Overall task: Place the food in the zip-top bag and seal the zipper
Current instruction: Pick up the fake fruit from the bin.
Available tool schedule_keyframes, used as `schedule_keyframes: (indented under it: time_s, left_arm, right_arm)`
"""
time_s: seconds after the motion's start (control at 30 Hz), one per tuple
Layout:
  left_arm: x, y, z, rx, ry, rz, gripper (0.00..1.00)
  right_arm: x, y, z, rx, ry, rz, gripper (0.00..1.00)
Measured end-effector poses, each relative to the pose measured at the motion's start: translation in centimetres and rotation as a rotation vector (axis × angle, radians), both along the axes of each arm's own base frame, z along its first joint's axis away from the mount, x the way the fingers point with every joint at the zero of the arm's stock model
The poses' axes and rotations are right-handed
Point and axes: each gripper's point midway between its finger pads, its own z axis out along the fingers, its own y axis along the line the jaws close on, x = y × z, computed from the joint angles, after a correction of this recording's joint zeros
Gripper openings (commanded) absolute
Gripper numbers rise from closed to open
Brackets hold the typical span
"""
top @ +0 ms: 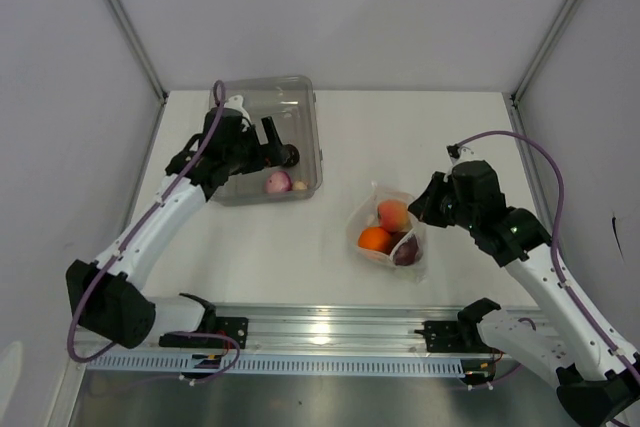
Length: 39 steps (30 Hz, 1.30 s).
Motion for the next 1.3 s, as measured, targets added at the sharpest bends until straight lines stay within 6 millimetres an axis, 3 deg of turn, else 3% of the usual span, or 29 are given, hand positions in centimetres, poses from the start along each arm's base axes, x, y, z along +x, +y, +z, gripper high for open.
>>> schedule_keyframes:
  time_s: [0.23, 0.53, 0.77, 1.03, 1.3]
  left_arm:
    - [1.1, 1.0, -6.5, 0.094, 0.215, 0.085, 0.99]
    - [4.8, 0.9, -10.1, 0.154, 0.35, 0.208, 0.99]
    - [5.1, 1.5, -14.7, 0.23, 0.497, 0.267, 0.99]
    - [4.3, 2.1, -15.9, 0.262, 0.553, 0.301, 0.98]
    - [4.4, 1.2, -16.9, 0.233, 0.575, 0.274, 0.96]
  right_arm:
    - [0.1, 0.2, -0.3, 0.002, 0.005, 0.006, 0.0]
    - [0.1, 0.1, -0.3, 0.001, 0.004, 0.004, 0.0]
    - [0.2, 0.1, -0.3, -0.004, 0.001, 0.007, 0.0]
    - [0.3, 0.0, -0.3, -0.007, -0.003, 0.005, 0.0]
    - [0.3, 0.0, -0.3, -0.007, -0.004, 0.006, 0.0]
